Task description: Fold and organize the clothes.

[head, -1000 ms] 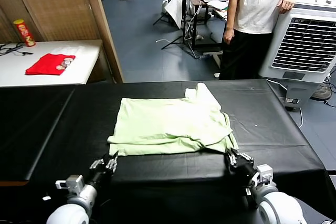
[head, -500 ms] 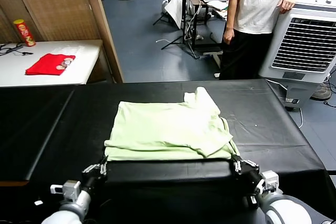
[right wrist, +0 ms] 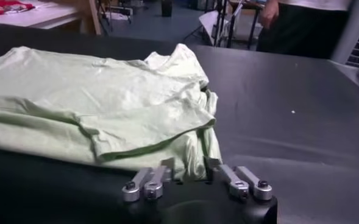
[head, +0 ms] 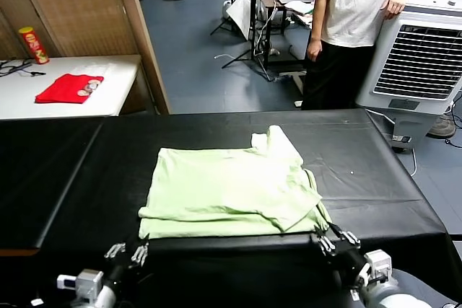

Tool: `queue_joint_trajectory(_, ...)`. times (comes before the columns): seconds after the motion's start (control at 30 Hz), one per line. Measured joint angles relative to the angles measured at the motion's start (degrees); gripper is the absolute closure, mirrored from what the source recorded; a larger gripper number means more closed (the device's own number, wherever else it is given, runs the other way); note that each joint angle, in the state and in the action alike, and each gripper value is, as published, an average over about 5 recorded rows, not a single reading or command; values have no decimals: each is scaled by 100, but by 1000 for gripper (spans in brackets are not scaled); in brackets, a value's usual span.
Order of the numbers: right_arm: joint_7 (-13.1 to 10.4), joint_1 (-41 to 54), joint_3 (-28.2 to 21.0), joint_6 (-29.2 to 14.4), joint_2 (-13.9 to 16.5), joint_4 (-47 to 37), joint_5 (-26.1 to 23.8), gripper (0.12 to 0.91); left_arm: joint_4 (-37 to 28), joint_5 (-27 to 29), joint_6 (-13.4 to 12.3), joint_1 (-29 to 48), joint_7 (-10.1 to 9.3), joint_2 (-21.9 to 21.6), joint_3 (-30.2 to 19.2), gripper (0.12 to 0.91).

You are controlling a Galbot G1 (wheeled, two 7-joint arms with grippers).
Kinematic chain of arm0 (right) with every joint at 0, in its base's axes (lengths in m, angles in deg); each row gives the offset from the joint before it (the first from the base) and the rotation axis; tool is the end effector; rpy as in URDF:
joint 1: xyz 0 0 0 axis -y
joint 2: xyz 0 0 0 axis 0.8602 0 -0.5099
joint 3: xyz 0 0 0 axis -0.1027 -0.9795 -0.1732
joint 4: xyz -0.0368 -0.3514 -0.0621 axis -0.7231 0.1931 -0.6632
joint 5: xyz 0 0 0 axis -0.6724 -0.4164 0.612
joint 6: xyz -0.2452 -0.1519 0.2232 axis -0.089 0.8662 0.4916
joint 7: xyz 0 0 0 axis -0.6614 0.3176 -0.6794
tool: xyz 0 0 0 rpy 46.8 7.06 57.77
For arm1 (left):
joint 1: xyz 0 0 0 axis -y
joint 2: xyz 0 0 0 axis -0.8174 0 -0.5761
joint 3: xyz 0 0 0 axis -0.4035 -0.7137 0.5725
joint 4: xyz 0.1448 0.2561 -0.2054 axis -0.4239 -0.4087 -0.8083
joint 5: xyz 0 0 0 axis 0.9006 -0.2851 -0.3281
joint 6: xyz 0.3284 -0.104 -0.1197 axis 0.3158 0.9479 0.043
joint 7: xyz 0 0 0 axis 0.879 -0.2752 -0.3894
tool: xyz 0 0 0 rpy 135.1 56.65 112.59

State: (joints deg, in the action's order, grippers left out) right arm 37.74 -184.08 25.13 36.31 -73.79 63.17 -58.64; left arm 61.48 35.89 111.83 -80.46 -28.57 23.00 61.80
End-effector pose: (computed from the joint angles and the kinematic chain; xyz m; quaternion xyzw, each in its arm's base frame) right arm 0.1740 -0.0912 -0.2239 0.0934 -0.9725 0.0393 0.2097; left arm 0.1233 0.0787 -0.2612 -0.0238 -0.9656 -0.0424 0.2554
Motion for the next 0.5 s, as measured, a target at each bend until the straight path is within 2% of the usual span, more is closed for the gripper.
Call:
queue_joint_trajectory(0.07, -35, 416, -70, -12, 94, -192, 106, 228, 65, -194, 65, 95, -58, -25, 45, 292)
queue_joint_trajectory(0.17, -112, 1187, -266, -6, 212, -620, 164, 227, 37, -488, 133, 438, -108, -108, 43, 240)
queue_joint_trajectory(0.37, -329, 2862, -972, 5, 247, -1728, 193, 227, -559, -1263, 477, 1763, -393, -429, -226, 232)
queue_joint_trajectory(0.5, -396, 3861, -1519, 1, 159, -2617, 200, 227, -1250, -1722, 596, 2868, -477, -623, -529, 232)
